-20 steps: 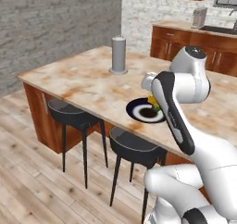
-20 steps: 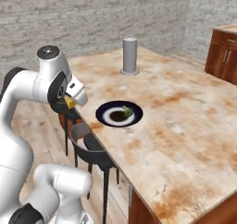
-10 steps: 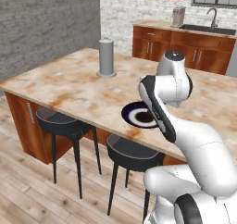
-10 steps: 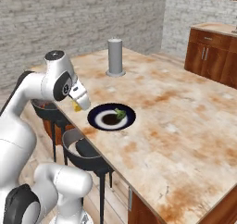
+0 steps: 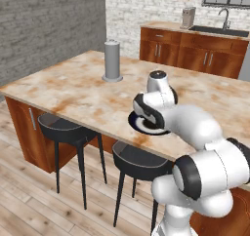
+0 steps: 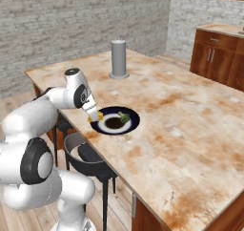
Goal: Take the cheese, steak, and broccoli from the fridge and place them on the plate on the dining counter to create an appetizer plate.
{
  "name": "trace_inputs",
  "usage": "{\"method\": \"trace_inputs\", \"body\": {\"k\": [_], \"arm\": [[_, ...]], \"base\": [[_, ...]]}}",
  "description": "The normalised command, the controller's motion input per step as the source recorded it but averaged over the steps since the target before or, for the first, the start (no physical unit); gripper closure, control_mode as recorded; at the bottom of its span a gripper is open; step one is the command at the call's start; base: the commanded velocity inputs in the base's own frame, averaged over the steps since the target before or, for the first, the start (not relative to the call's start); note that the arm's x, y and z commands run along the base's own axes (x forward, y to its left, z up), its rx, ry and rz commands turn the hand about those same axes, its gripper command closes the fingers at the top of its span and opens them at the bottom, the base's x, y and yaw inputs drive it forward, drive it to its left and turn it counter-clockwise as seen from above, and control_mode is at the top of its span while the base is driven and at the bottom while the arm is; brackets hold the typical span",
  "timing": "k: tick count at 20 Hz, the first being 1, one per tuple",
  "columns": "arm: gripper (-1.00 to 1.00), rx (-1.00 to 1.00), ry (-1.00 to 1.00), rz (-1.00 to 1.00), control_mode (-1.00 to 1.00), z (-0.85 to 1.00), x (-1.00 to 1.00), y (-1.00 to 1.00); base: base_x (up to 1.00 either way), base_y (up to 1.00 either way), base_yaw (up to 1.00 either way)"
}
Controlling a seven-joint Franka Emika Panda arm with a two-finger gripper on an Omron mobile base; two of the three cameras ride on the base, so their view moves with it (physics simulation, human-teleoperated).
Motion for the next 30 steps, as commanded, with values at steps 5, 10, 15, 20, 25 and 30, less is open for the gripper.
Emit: {"method": "trace_inputs", "body": {"k": [5,10,15,20,25,30], "arm": [[1.00,0.00,0.08,-0.10,-1.00,-0.70,0.90,-0.25],[1.00,0.00,0.07,-0.06,-1.00,-0.57,0.67,-0.07],[1.00,0.00,0.04,-0.04,-1.00,-0.51,0.66,-0.04],[1.00,0.00,0.02,-0.03,-1.00,-0.49,0.47,-0.15],[-1.00,0.00,0.00,-0.01,-1.00,-0.22,0.20,-0.13],[-1.00,0.00,0.00,0.00,-1.00,0.14,-0.19,-0.09]], "base": [[0.00,0.00,0.00],[0.00,0.00,0.00],[0.00,0.00,0.00],[0.00,0.00,0.00],[0.00,0.00,0.00],[0.00,0.00,0.00]]}}
